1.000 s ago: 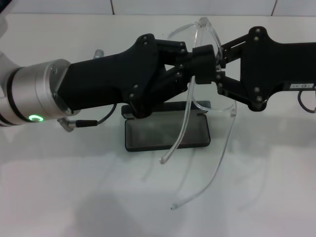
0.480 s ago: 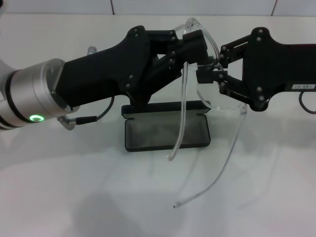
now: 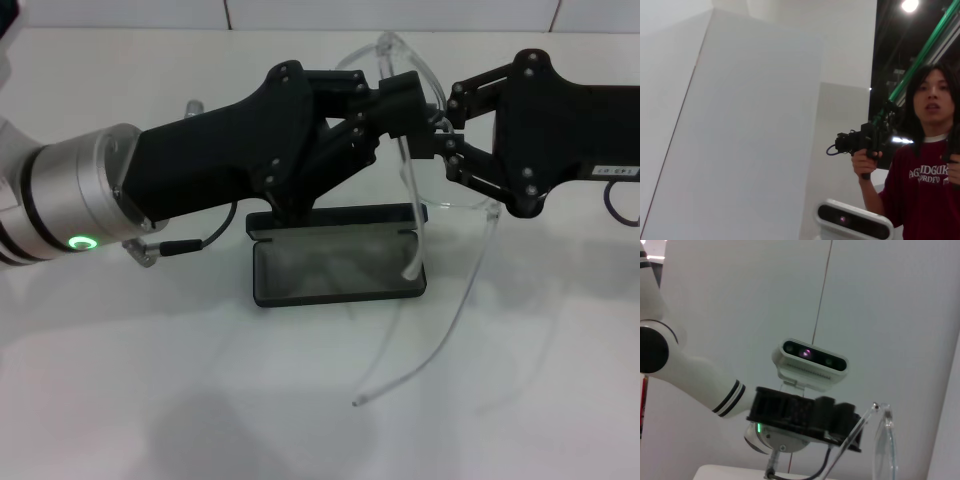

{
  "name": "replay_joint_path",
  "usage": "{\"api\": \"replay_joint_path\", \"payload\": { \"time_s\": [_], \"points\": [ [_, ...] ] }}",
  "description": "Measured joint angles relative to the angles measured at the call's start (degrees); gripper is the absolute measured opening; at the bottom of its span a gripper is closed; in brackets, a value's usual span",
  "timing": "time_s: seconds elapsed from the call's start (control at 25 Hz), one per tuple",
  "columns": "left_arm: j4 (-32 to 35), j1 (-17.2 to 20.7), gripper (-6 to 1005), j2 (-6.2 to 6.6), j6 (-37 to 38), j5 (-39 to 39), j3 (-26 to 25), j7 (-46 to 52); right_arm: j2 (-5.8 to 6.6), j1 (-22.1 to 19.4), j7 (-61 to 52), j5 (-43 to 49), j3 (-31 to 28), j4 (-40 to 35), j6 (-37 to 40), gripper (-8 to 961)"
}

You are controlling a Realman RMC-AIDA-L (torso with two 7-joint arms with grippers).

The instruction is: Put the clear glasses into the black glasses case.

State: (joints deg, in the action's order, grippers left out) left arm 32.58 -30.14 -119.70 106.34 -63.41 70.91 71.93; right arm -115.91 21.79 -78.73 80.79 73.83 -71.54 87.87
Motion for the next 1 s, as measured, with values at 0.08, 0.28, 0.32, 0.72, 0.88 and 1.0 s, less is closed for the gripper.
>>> {"api": "replay_joint_path", "payload": {
  "time_s": [0.08, 0.28, 0.32, 0.72, 0.88, 1.0],
  "points": [
    [0.03, 0.05, 84, -0.01, 0.41, 0.01, 0.01, -0.16, 0.03, 0.22, 0.38, -0.09, -0.10, 0.93, -0.10, 117],
    [0.17, 0.16, 84, -0.01, 1.97, 0.43, -0.06, -0.41, 0.07, 0.32, 0.73, -0.40, -0.24, 1.75, -0.59, 117],
    [0.08, 0.17, 84, -0.01, 1.99, 0.44, -0.13, -0.53, 0.07, 0.26, 1.08, -0.81, -0.24, 1.81, -0.57, 117],
    [-1.84, -0.08, 84, -0.05, -0.04, 0.49, -0.34, -2.43, 0.10, 0.40, 1.97, -3.12, -0.28, 3.15, 0.20, 117],
    [-1.84, 0.06, 84, -0.09, -0.36, 0.49, -0.34, -2.51, 0.07, 0.43, 1.99, -3.60, -0.25, 3.17, 0.39, 117],
    [-1.83, 0.12, 84, -0.13, -0.48, 0.49, -0.34, -2.54, 0.07, 0.44, 2.01, -3.80, -0.24, 3.17, 0.49, 117]
  ]
}}
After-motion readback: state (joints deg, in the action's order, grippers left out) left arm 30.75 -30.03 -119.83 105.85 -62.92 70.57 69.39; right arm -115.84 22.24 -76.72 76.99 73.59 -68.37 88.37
